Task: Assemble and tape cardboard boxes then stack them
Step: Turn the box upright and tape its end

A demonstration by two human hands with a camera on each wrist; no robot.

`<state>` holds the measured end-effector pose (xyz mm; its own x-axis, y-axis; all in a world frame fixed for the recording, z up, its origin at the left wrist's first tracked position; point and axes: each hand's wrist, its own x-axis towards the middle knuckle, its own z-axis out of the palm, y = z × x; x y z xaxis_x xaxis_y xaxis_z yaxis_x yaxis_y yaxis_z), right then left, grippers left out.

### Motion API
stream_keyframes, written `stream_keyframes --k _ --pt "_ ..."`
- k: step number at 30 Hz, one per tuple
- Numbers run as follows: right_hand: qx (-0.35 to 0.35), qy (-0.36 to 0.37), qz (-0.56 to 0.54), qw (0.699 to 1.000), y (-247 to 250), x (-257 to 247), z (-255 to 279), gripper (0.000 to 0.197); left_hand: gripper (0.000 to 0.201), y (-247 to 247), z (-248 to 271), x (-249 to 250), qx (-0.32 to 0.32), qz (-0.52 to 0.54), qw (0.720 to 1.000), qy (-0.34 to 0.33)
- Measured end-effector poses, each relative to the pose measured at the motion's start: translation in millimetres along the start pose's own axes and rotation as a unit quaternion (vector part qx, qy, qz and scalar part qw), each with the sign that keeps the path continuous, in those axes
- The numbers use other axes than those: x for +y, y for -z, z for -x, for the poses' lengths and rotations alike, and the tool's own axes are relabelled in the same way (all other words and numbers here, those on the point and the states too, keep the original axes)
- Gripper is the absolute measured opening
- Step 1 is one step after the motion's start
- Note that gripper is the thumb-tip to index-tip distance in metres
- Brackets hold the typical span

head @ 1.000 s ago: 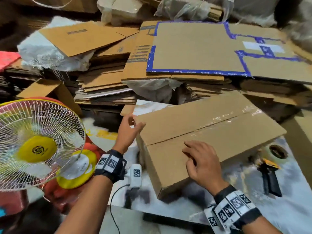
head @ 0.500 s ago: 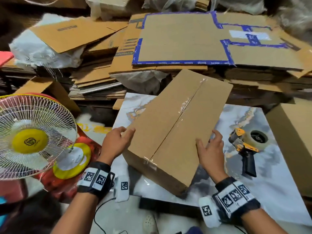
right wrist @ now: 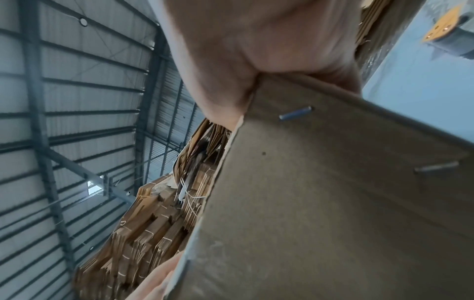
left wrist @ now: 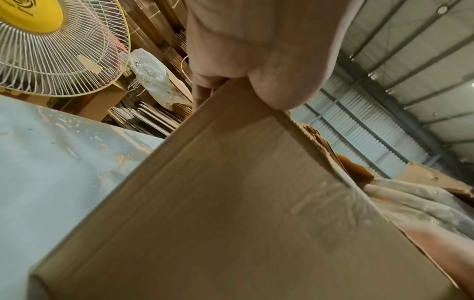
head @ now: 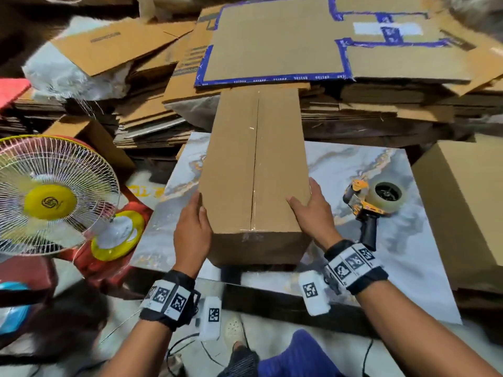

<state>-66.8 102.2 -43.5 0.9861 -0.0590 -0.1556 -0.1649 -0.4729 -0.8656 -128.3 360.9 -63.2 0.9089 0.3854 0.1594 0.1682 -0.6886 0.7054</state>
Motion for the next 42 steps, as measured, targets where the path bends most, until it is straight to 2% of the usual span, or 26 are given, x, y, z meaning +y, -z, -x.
stream_keyframes --k 5,12,15,17,19,22,24,27,30,33,35,37,38,40,41,42 --pt "-0.017 0.054 0.026 0.998 5 3 -19 0.069 0.045 -4 18 11 0.006 -0.067 0.998 0.014" --pt "0.003 0.049 -0.003 0.999 -2 -1 -20 0.061 0.041 2 5 10 -0.004 -0.111 0.994 0.007" --pt "-0.003 0.043 -0.055 0.998 -6 -5 -15 0.057 0.041 10 1 21 0.016 -0.196 0.98 -0.04" --pt "-0.008 0.025 -0.108 0.994 -10 -3 -15 0.052 0.045 6 0 45 0.016 -0.195 0.974 -0.115" --pt "0.012 -0.013 -0.152 0.988 -10 5 -19 0.047 0.049 -8 1 75 -0.013 -0.155 0.969 -0.194" --pt "0.082 -0.083 -0.184 0.976 4 29 -28 0.038 0.058 -43 -2 120 -0.083 -0.129 0.958 -0.243" --pt "0.138 -0.125 -0.152 0.971 23 52 -36 0.03 0.065 -69 -9 139 -0.141 -0.159 0.948 -0.236" --pt "0.196 -0.194 -0.102 0.956 54 96 -48 0.034 0.067 -100 -18 145 -0.199 -0.23 0.931 -0.202" --pt "0.208 -0.265 0.009 0.942 76 141 -65 0.034 0.067 -111 -20 137 -0.197 -0.246 0.929 -0.192" --pt "0.177 -0.348 0.062 0.919 87 178 -74 0.056 0.072 -111 -22 133 -0.183 -0.232 0.933 -0.206" --pt "0.157 -0.356 0.011 0.921 91 191 -79 0.055 0.073 -112 -23 132 -0.178 -0.228 0.934 -0.209" --pt "0.149 -0.35 -0.099 0.919 92 211 -90 0.044 0.076 -112 -23 131 -0.176 -0.219 0.936 -0.212" --pt "0.137 -0.352 -0.161 0.912 91 228 -99 0.045 0.079 -112 -23 130 -0.178 -0.214 0.937 -0.211" --pt "0.07 -0.377 -0.276 0.881 84 255 -115 0.058 0.085 -111 -24 129 -0.183 -0.209 0.937 -0.21" --pt "0.03 -0.396 -0.331 0.856 81 253 -117 0.05 0.087 -110 -24 129 -0.185 -0.207 0.938 -0.209" --pt "-0.008 -0.411 -0.373 0.832 78 242 -114 0.03 0.089 -109 -24 129 -0.188 -0.206 0.938 -0.207"
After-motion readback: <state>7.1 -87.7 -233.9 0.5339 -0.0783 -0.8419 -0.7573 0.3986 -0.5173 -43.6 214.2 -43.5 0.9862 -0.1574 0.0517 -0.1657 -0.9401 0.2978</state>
